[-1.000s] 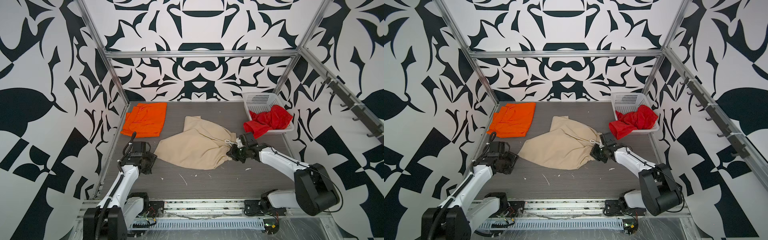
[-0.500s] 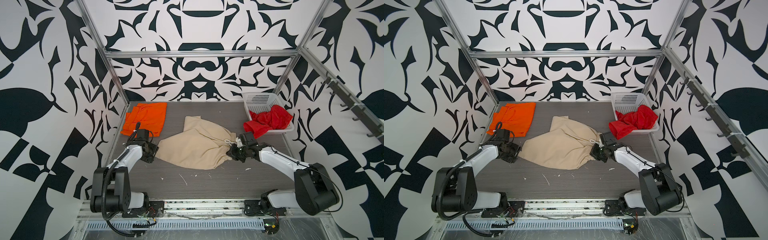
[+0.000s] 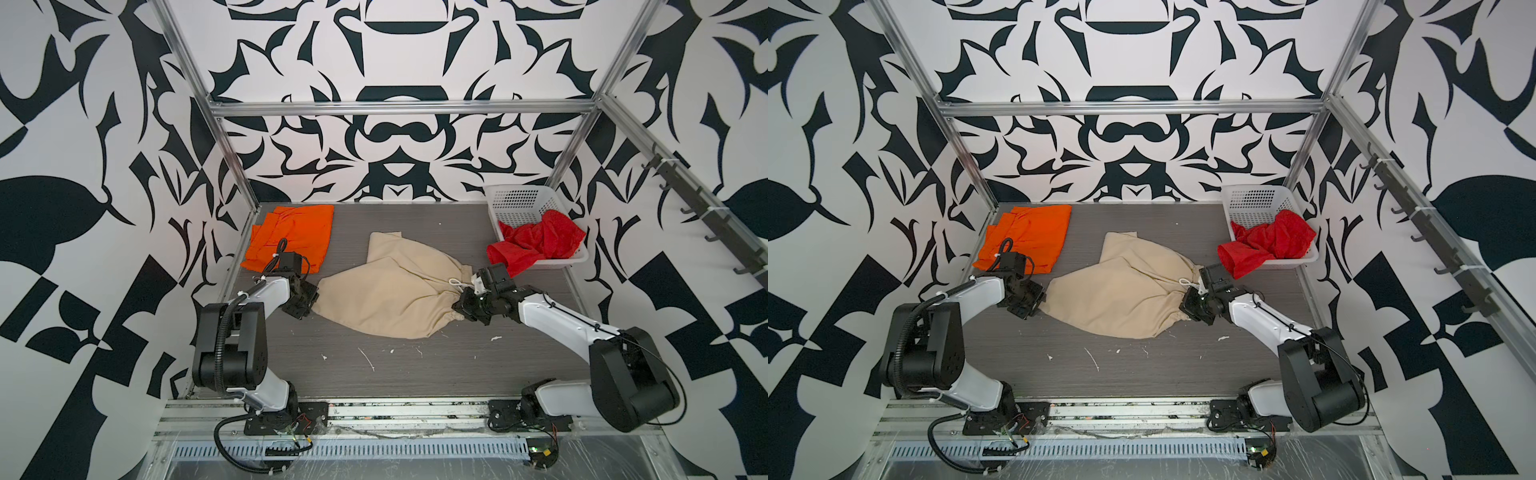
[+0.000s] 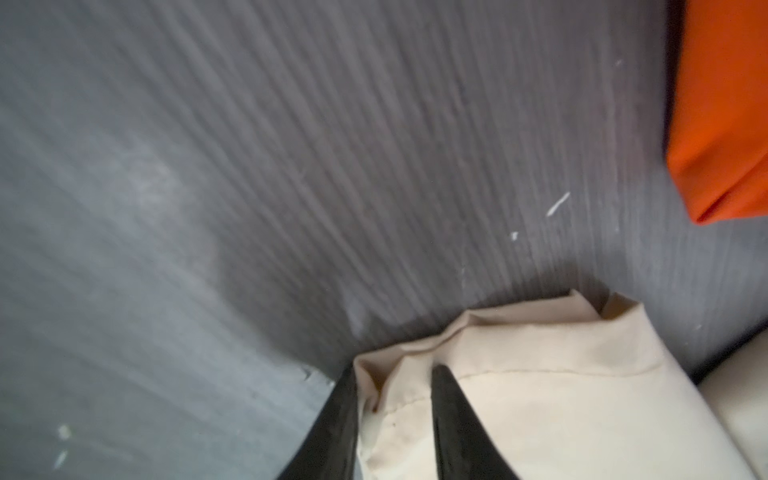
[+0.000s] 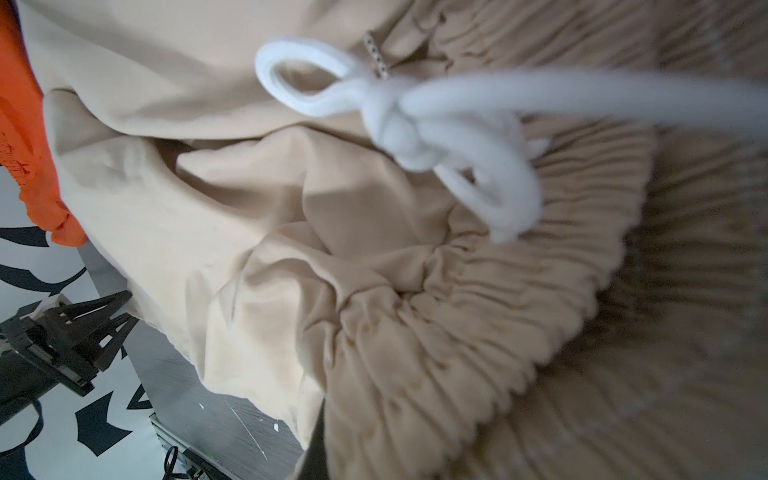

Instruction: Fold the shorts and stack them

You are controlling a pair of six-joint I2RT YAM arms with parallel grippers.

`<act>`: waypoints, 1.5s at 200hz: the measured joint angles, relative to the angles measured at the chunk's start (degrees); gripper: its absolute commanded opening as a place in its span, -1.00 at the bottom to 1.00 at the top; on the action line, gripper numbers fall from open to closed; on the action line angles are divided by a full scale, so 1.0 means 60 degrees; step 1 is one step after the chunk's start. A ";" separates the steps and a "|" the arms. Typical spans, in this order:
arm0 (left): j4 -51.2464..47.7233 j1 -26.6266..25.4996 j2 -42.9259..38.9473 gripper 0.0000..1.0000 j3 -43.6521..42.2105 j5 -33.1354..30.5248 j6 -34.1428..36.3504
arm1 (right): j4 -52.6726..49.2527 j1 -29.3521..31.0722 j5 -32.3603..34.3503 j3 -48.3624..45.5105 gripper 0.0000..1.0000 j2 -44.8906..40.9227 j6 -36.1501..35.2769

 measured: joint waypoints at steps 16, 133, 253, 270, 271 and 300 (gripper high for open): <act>-0.0018 0.0000 0.0033 -1.00 0.0000 0.0025 0.0124 | -0.0015 0.0000 -0.0004 0.0011 -0.98 -0.0066 0.0000; -0.3599 -0.0087 -0.4346 -1.00 0.5880 -0.2918 0.2812 | -0.2951 -0.0182 -0.0667 0.7053 -1.00 -0.0685 -0.2452; -0.5559 -0.0146 -0.4116 -1.00 1.1304 -0.3421 0.5574 | -0.7016 -0.0189 -0.2244 1.4888 -1.00 0.0011 -0.3399; -0.5442 -0.0146 -0.3625 -1.00 1.1173 -0.3279 0.5708 | -0.7249 -0.0189 -0.2226 1.5016 -1.00 0.0488 -0.3410; -0.5439 -0.0146 -0.3570 -1.00 1.1165 -0.3257 0.5708 | -0.7260 -0.0189 -0.2222 1.5038 -1.00 0.0535 -0.3410; -0.4874 -0.0146 -0.1880 -1.00 1.1173 -0.2911 0.5927 | -0.7377 -0.0200 -0.2062 1.5915 -1.00 0.2262 -0.3523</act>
